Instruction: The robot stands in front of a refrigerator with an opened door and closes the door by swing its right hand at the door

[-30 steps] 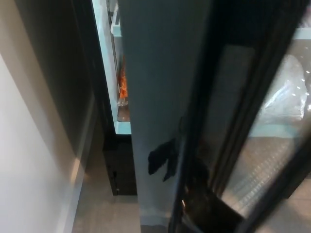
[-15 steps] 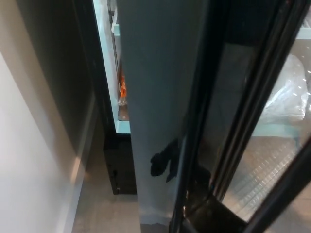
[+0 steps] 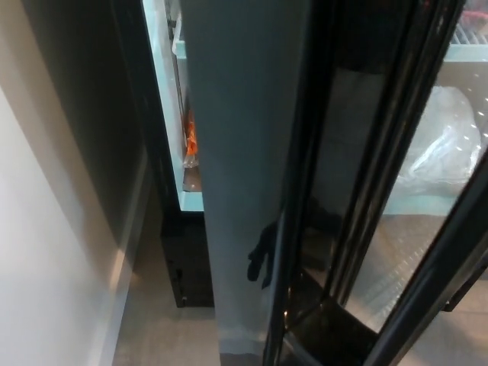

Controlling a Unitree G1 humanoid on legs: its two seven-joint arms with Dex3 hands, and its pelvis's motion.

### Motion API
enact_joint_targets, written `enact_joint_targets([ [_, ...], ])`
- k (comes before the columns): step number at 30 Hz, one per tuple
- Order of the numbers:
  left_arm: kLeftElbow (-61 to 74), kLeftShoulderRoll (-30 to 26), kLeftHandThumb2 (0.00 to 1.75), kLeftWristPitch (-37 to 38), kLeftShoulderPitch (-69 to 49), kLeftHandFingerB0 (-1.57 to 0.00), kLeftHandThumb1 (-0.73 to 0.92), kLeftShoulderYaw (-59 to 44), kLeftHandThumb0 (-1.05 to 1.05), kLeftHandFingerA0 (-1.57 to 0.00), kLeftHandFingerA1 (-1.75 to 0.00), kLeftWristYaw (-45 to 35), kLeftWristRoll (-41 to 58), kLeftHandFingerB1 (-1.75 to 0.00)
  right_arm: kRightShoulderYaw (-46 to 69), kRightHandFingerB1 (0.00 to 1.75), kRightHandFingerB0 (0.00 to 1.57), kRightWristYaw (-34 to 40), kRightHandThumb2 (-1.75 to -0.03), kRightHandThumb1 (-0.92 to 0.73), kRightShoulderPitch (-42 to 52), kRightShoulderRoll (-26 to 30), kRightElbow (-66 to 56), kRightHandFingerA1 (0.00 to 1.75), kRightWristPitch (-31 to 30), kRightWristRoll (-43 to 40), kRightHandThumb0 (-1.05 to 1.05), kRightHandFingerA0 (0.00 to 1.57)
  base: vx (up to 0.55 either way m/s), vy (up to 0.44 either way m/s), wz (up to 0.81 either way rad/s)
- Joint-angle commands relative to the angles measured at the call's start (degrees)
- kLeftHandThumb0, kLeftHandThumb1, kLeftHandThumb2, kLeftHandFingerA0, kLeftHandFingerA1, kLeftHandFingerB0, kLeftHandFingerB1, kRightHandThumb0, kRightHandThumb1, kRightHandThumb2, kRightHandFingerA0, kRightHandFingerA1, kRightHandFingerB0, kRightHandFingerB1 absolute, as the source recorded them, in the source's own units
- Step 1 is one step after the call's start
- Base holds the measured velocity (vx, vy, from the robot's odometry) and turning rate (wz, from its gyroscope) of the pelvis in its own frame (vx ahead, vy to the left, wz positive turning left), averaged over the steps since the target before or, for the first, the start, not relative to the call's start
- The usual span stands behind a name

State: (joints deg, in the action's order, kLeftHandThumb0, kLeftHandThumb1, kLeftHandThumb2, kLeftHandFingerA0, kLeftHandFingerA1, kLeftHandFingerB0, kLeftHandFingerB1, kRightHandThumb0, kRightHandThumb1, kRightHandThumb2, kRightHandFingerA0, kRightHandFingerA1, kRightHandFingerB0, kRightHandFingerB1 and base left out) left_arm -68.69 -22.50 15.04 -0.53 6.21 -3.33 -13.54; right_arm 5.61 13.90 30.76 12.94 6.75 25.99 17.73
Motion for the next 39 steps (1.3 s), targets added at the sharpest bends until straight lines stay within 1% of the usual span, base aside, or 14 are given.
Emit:
enact_joint_targets([
  [1, -2.13, -0.97, 0.64, 1.63, -2.15, -0.26, 0.82, -0.8, -0.58, -0.3, -0.33, -0.67, 0.61, -0.3, 17.28, 0.43, 0.18, 5.87, -0.91, -0.61, 0.06, -4.53, -54.48, 0.44, 14.41, -5.62, -0.68, 0.11, 0.0, 0.0, 0.0],
  [5, -2.3, -0.99, 0.64, 1.95, -2.06, -0.26, 0.81, -0.89, -0.59, -0.29, -0.33, -1.09, 0.78, -0.3, 17.31, 0.32, 0.27, 5.22, -0.62, -0.69, -5.71, -5.17, -65.04, 0.36, 7.97, -4.96, -0.7, 0.22, 0.0, 0.0, 0.0],
  [9, -2.46, -1.02, 0.64, 1.93, -1.96, -0.26, 0.82, -0.66, -0.58, -0.29, -0.33, -1.03, 0.57, -0.3, 16.83, 0.44, 0.18, 4.96, -0.87, -0.53, -12.19, -4.68, -66.75, 0.46, 7.81, -4.36, -0.74, 0.13, 0.0, 0.0, 0.0],
  [11, -2.49, -1.02, 0.64, 2.17, -1.91, -0.26, 0.82, -0.77, -0.58, -0.29, -0.34, -1.17, 0.7, -0.3, 15.33, 0.34, 0.28, 4.76, -0.61, -0.7, -13.92, -6.0, -66.75, 0.36, 7.83, -3.07, -0.74, 0.13, 0.0, 0.0, 0.0],
  [13, -2.48, -1.02, 0.64, 2.09, -1.96, -0.26, 0.82, -0.54, -0.59, -0.29, -0.33, -1.0, 0.47, -0.3, 11.01, 0.35, 0.19, 3.3, -0.65, -0.78, -18.22, -7.74, -66.75, 0.37, 6.63, -1.04, -0.74, 0.08, 0.0, 0.0, 0.0],
  [14, -2.51, -1.07, 0.65, 2.01, -1.91, -0.26, 0.82, -0.5, -0.59, -0.29, -0.33, -1.0, 0.43, -0.3, 8.93, 0.49, 0.0, 2.74, -1.04, -0.44, -19.47, -10.62, -66.75, 0.53, 6.24, 2.07, -0.38, 0.02, 0.0, 0.0, 0.0],
  [15, -2.5, -1.13, 0.64, 1.86, -1.75, -0.26, 0.82, -0.5, -0.58, -0.29, -0.33, -1.08, 0.43, -0.3, 2.68, 0.35, 0.38, 1.69, -0.61, -0.7, -22.32, -15.29, -66.75, 0.36, 4.84, 5.44, -0.75, 0.23, 0.0, 0.0, 0.0],
  [18, -2.38, -1.15, 0.64, 1.79, -1.53, -0.26, 0.81, -0.45, -0.58, -0.31, -0.34, -1.0, 0.39, -0.3, -7.51, 0.5, 0.29, -1.02, -0.91, -0.62, -27.35, -20.24, -66.75, 0.48, -0.34, 9.8, -0.48, 0.16, 0.0, 0.0, 0.0],
  [20, -2.44, -1.16, 0.64, 1.77, -1.44, -0.27, 0.81, -0.27, -0.59, -0.32, -0.34, -0.91, 0.18, -0.3, -10.18, 0.46, 0.25, -4.42, -0.67, -0.89, -36.55, -18.03, -65.08, 0.55, -8.15, 8.66, -0.61, 0.18, 0.0, 0.0, 0.0],
  [25, -2.14, -1.32, 0.64, 2.44, -1.42, -0.27, 0.82, 0.0, -0.6, -0.32, -0.34, -0.86, -0.08, -0.31, -7.27, 0.36, 0.15, -2.25, -0.63, -0.77, -47.9, -13.71, -52.42, 0.47, -0.69, 24.01, -0.65, 0.12, 0.0, 0.0, 0.0],
  [26, -2.08, -1.29, 0.64, 2.34, -1.18, -0.28, 0.81, -0.1, -0.6, -0.33, -0.35, -0.9, 0.03, -0.31, -7.41, 0.25, 0.11, -10.38, -0.67, -0.79, -38.37, -8.78, -55.01, 0.12, -0.08, 26.97, -0.67, 0.0, 0.0, 0.0, 0.0],
  [35, -1.89, -1.91, 0.66, 1.79, -0.43, -0.28, 0.83, 2.35, -0.57, -0.35, -0.34, 1.51, -2.86, -0.3, -21.58, 0.21, 0.01, -9.74, -1.03, -0.72, -50.4, -5.04, -26.81, 0.15, -2.22, 41.29, -0.76, 0.0, 0.0, 0.0, 0.0],
  [38, -1.3, -1.72, 0.65, 1.07, -0.5, -0.27, 0.82, 2.05, -0.57, -0.35, -0.34, 0.9, -2.21, -0.3, -25.1, 0.23, 0.07, -10.13, -0.68, -0.85, -57.82, -4.86, -14.64, 0.13, -5.46, 42.91, -0.69, 0.0, 0.0, 0.0, 0.0],
  [39, -1.14, -1.63, 0.64, 0.96, -0.36, -0.28, 0.82, 2.01, -0.55, -0.35, -0.34, 0.74, -2.02, -0.3, -26.71, 0.27, 0.15, -9.38, -1.01, -0.7, -62.14, -5.07, -5.22, 0.18, -7.8, 42.93, -0.77, 0.0, 0.0, 0.0, 0.0],
])
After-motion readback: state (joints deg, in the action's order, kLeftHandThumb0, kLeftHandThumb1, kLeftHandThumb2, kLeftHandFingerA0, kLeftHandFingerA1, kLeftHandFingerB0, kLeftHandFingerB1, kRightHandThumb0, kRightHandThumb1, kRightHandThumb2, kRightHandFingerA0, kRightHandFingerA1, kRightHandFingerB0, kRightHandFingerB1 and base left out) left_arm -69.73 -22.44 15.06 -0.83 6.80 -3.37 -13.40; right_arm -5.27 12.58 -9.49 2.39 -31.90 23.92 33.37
